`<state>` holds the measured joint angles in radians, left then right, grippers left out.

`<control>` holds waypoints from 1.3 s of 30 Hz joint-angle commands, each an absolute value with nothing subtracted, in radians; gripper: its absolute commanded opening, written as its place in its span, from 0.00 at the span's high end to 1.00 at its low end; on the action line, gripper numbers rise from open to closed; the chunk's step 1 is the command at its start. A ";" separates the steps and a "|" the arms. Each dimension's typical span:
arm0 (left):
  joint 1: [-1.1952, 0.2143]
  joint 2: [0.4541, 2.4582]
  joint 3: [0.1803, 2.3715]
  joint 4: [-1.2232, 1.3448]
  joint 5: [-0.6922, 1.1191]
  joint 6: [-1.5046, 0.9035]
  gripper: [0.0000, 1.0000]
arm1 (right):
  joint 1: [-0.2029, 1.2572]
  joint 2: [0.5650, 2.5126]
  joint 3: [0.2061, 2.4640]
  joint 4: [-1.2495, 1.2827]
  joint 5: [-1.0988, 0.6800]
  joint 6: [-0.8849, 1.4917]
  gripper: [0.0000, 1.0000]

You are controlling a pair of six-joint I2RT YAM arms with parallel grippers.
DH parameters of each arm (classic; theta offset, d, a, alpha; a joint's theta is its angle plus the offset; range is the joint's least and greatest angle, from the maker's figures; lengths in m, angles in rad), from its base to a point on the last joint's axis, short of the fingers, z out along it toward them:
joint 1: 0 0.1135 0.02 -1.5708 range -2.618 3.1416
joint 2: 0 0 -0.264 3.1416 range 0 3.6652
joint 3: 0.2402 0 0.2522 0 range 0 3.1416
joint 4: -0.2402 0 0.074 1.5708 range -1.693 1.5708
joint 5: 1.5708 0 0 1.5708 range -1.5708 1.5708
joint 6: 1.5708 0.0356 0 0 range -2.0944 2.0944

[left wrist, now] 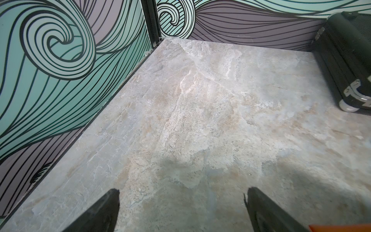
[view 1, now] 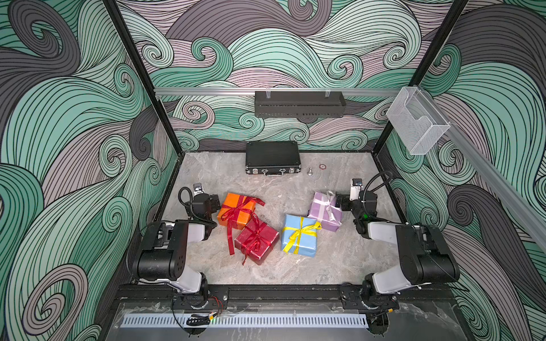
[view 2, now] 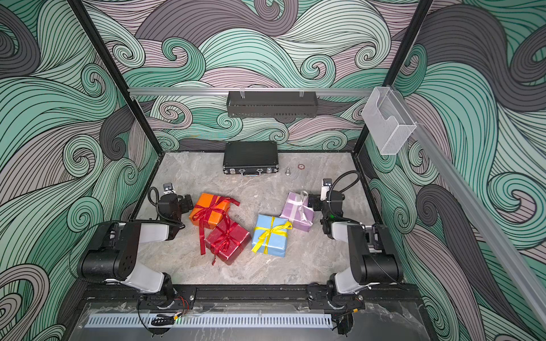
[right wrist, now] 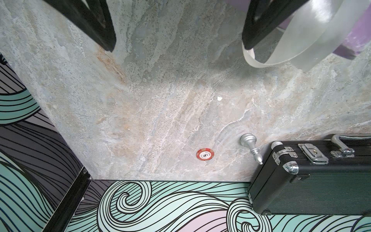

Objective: Untie the ribbon bows on the gift boxes
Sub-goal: Move the gift box to the center of the board.

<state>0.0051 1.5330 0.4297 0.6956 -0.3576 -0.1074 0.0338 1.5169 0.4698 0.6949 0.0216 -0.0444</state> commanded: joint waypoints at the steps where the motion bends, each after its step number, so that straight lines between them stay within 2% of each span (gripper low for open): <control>1: 0.009 1.525 0.457 0.693 -0.348 -0.105 0.01 | 0.036 1.515 0.480 0.701 0.028 -0.044 0.01; 19: 0.005 1.521 0.455 0.695 -0.352 -0.106 0.01 | 0.038 1.509 0.473 0.711 0.038 -0.042 0.01; 23: -0.013 1.476 0.480 0.628 -0.404 -0.090 0.01 | 0.046 1.415 0.553 0.497 0.029 -0.050 0.01; 26: -0.022 1.399 0.559 0.435 -0.477 -0.124 0.01 | 0.075 1.335 0.552 0.473 0.027 -0.070 0.01; 31: -0.077 1.265 0.579 0.426 -0.540 -0.128 0.01 | 0.100 1.218 0.577 0.395 -0.006 0.007 0.01; 34: -0.094 1.165 0.611 0.402 -0.486 -0.265 0.01 | 0.102 1.138 0.587 0.363 0.021 0.159 0.01; 37: -0.097 1.093 0.703 0.213 -0.485 -0.543 0.01 | 0.099 1.065 0.593 0.257 0.103 0.465 0.01; 39: -0.097 1.058 0.742 0.108 -0.490 -0.726 0.01 | 0.097 1.026 0.564 0.239 0.133 0.563 0.01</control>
